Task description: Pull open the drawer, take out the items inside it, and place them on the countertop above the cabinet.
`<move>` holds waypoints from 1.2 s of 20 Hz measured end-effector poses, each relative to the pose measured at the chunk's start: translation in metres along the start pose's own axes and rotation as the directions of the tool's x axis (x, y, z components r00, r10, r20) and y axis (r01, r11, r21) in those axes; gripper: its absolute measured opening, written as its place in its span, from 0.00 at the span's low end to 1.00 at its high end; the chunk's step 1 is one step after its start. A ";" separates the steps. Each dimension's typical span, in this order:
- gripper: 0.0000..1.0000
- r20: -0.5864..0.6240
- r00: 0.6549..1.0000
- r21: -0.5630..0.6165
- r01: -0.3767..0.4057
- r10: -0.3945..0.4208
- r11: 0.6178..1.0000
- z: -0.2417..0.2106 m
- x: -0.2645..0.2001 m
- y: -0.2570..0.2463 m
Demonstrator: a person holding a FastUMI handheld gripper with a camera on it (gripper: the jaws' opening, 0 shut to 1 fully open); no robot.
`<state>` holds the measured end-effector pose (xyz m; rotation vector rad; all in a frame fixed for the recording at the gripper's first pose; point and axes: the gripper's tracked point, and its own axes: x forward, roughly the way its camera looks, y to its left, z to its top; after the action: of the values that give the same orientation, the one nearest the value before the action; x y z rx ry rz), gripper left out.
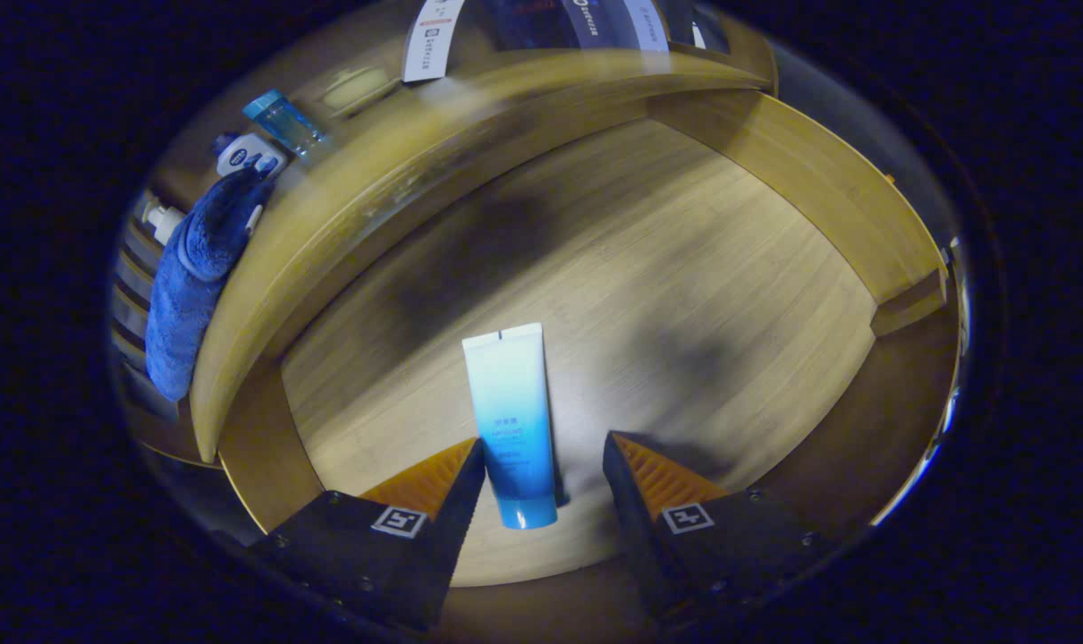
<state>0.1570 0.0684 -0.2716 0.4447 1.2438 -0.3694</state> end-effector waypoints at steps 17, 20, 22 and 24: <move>0.37 0.315 0.945 -0.030 -0.081 0.087 0.996 0.053 -0.079 0.002; 0.37 0.364 0.931 -0.046 -0.002 0.019 0.999 0.057 -0.107 -0.013; 0.36 0.394 0.919 -0.035 0.018 -0.003 0.999 0.059 -0.125 -0.019; 0.37 0.431 0.903 -0.025 0.023 -0.010 0.999 0.061 -0.143 -0.022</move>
<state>0.1561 0.0224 -0.1219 0.3043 0.8195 -0.4366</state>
